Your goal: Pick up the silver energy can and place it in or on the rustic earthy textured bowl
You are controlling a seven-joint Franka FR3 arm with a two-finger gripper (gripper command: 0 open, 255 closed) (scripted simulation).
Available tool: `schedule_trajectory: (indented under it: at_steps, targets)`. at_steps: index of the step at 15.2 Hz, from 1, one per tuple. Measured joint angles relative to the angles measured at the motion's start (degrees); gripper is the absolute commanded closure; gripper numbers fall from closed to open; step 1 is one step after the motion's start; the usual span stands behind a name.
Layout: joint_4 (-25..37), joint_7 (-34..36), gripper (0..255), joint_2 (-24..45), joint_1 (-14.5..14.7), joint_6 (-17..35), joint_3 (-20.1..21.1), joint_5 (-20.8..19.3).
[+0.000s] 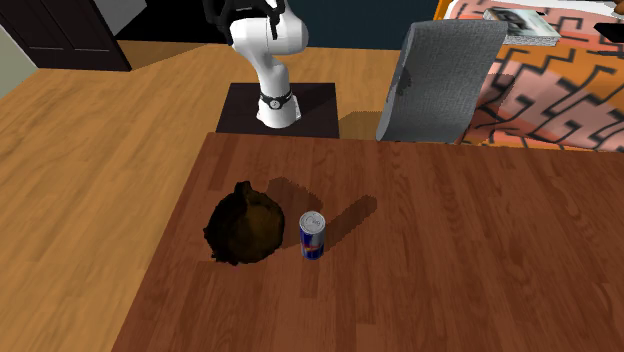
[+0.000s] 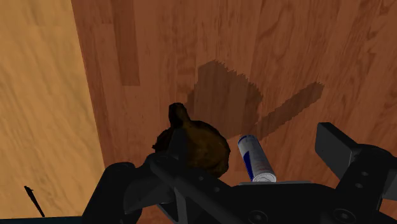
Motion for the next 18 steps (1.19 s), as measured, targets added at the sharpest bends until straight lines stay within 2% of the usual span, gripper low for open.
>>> schedule_trajectory:
  at_steps: [3,5,12,18]
  targets:
    - [-0.22,0.17,0,1.89,0.3,1.77,0.67,0.11]
    - [0.55,-0.18,0,5.46,0.55,4.06,1.03,-0.09]
    - [5.07,0.74,0,20.13,1.86,12.35,4.14,-0.57]
    - [11.03,1.75,0,32.86,2.59,17.42,6.35,-2.18]
